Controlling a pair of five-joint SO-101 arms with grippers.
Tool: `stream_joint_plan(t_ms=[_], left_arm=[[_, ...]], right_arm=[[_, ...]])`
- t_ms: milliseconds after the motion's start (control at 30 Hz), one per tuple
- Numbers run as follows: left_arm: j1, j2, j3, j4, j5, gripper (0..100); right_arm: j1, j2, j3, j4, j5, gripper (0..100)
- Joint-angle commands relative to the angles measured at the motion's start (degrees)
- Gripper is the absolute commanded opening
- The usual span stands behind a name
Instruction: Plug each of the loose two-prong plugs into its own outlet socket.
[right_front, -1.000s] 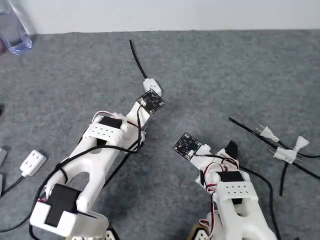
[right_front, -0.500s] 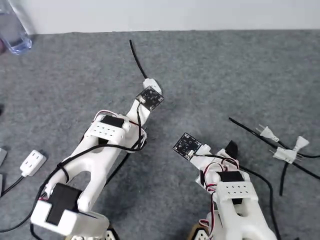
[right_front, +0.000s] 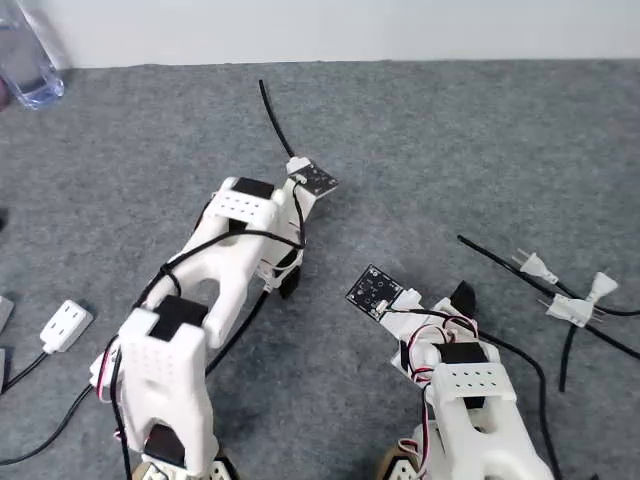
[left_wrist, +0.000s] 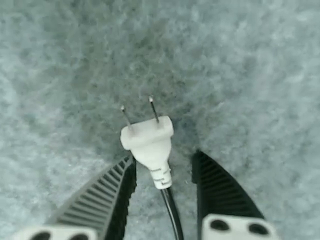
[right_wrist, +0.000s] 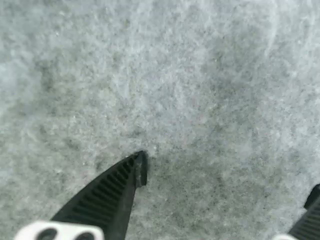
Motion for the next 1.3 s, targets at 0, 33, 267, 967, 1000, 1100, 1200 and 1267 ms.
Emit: stream_joint_plan(t_ms=[0, 33, 267, 967, 1000, 1100, 1200, 1267], left_arm=[[0.4, 1.2, -3.6, 0.8, 0.6, 9], [0.6, 1.2, -3.6, 0.8, 0.7, 6], [1.2, 1.2, -3.9, 0.5, 2.4, 1], [18.5, 1.2, -27.8, 9.1, 2.6, 1], [20.0, 1.2, -28.8, 10.0, 2.6, 1], [24.7, 1.3, -30.7, 11.6, 2.6, 1], [29.0, 1.6, -31.0, 11.5, 2.6, 1], [31.4, 1.8, -30.7, 11.3, 2.6, 1]], right_arm=[[0.4, -0.7, -0.4, -2.1, -0.4, 47.5], [0.4, -0.7, -0.4, -2.1, -0.4, 47.5], [0.4, -0.7, -0.4, -2.2, -0.4, 47.5], [19.7, -28.5, -0.4, 10.2, -12.1, 47.5], [20.7, -32.0, -0.4, 13.4, -12.0, 47.5], [26.0, -42.2, -0.4, 21.6, -10.0, 47.5], [33.5, -52.5, -0.4, 27.4, -7.7, 47.5], [37.8, -59.2, 0.3, 30.5, -5.8, 47.5]])
